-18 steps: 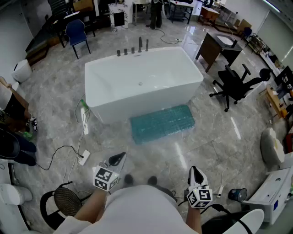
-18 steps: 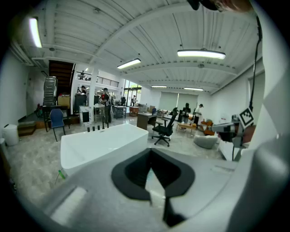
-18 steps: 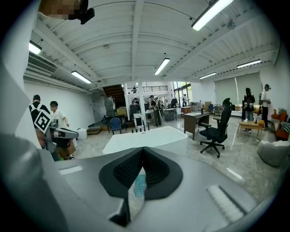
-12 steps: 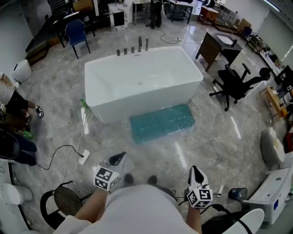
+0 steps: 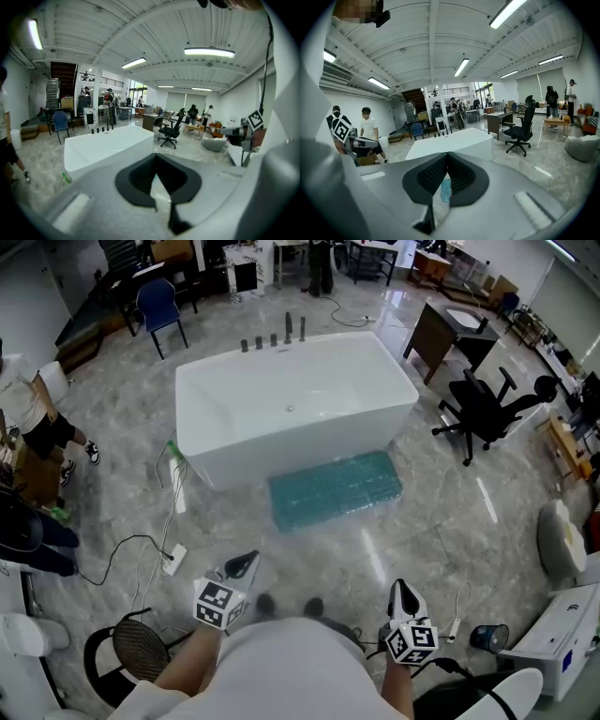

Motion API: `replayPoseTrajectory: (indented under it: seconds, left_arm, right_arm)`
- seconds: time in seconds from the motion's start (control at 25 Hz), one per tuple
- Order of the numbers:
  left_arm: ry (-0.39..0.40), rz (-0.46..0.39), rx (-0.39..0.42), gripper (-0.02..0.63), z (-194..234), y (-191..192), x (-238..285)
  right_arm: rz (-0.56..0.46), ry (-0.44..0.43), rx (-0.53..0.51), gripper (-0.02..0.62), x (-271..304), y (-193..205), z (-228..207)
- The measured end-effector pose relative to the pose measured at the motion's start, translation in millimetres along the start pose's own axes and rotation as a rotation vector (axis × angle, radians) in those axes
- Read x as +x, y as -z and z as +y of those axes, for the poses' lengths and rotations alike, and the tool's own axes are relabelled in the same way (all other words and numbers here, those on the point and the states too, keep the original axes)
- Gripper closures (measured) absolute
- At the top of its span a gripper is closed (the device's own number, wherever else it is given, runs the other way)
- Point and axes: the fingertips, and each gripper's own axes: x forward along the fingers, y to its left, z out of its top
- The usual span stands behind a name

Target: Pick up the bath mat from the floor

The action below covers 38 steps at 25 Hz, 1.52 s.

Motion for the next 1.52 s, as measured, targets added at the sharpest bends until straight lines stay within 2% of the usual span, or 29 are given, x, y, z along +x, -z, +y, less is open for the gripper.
replayPoseTrajectory:
  seconds: [0.44, 1.04, 1.52]
  left_arm:
    - [-0.026, 0.025, 0.008, 0.603, -21.7, -1.8, 30.8]
    - [-0.037, 0.038, 0.021, 0.603, -94.1, -8.4, 93.0]
    - [0.007, 0.072, 0.039, 0.603, -100.3, -16.6, 142.0]
  right_arm:
    - [0.057, 0.006, 0.007, 0.590, -3.4, 13.6, -47.8]
    - [0.060, -0.008, 0.039, 0.591, -9.9, 13.5, -146.5]
    - [0.096, 0.007, 0.042, 0.591, 12.0, 16.8, -174.6]
